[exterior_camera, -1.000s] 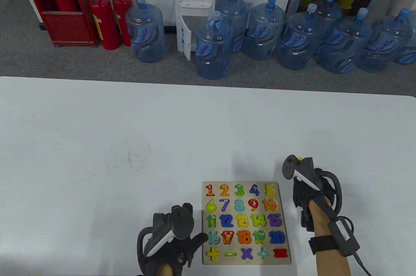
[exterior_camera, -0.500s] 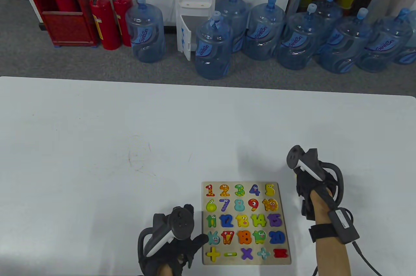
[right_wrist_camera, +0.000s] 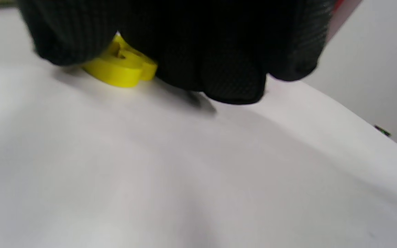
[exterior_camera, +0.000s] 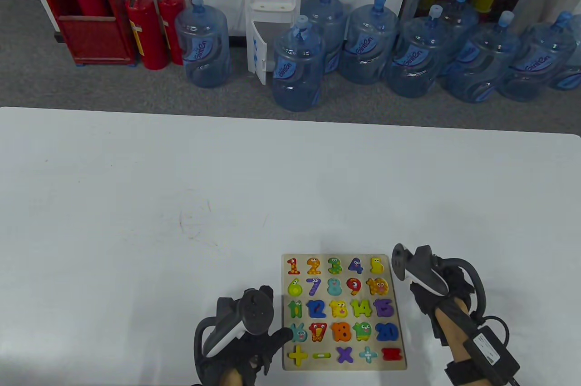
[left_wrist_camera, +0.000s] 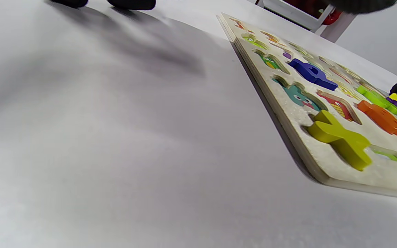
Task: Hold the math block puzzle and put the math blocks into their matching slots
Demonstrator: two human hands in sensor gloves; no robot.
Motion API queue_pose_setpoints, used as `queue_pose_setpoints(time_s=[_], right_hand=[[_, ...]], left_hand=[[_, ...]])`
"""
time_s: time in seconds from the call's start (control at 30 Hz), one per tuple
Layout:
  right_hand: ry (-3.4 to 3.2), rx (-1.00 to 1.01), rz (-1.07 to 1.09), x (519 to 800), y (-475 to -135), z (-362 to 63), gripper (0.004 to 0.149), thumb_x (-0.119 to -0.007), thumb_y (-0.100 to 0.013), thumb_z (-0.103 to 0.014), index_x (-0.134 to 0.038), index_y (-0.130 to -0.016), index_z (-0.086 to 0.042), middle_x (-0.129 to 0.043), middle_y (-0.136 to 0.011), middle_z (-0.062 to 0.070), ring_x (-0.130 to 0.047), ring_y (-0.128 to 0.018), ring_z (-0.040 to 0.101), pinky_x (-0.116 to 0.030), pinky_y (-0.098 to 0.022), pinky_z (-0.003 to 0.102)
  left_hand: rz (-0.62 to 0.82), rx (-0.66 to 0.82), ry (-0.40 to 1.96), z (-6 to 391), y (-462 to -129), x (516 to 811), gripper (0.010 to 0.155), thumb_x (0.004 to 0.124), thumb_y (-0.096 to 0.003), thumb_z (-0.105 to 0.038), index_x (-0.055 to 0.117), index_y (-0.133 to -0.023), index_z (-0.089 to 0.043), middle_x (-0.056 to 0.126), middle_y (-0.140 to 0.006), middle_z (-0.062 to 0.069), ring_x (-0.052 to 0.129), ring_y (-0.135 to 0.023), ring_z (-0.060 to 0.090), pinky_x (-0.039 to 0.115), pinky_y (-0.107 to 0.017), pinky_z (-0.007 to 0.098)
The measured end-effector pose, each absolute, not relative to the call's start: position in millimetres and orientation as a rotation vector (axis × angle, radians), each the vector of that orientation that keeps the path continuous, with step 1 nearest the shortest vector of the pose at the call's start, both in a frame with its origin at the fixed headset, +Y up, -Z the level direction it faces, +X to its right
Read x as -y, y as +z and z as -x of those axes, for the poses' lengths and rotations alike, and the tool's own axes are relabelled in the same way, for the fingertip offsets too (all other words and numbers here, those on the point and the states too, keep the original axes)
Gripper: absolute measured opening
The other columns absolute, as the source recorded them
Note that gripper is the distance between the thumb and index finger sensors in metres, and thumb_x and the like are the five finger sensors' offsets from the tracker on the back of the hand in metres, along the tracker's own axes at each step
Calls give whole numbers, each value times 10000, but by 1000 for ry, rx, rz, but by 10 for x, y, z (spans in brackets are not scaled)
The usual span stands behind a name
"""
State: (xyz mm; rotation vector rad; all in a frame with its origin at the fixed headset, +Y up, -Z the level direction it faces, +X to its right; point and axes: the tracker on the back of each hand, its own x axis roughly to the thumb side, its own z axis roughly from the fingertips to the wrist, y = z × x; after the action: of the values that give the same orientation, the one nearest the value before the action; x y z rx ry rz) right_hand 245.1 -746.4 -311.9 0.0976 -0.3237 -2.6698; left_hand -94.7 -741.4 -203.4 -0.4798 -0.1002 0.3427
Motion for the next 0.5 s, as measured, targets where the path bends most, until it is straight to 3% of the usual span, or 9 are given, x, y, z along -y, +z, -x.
queue_pose_setpoints(time_s=[0.3,0.5], right_hand=[[-2682,242,-86,7525,-2973,-2423,627,-725,-266,-391,-697,-863,-201,-782,-862,74,-897,-717,278,-778,-535,437],[-2740,218,-125,7509,-2961,-2522,755,-753,-247,-422,-550,-947,-225,-603,-988,78,-824,-802,278,-740,-580,445]], left_hand=[[442,118,333,935,-1997,7407,895,632,-365,-642,253,-1072,-246,269,-1121,100,416,-1060,458,494,-711,707],[408,96,323,957,-2003,7417,883,639,-362,-637,283,-1072,-251,303,-1123,90,445,-1063,448,504,-709,707]])
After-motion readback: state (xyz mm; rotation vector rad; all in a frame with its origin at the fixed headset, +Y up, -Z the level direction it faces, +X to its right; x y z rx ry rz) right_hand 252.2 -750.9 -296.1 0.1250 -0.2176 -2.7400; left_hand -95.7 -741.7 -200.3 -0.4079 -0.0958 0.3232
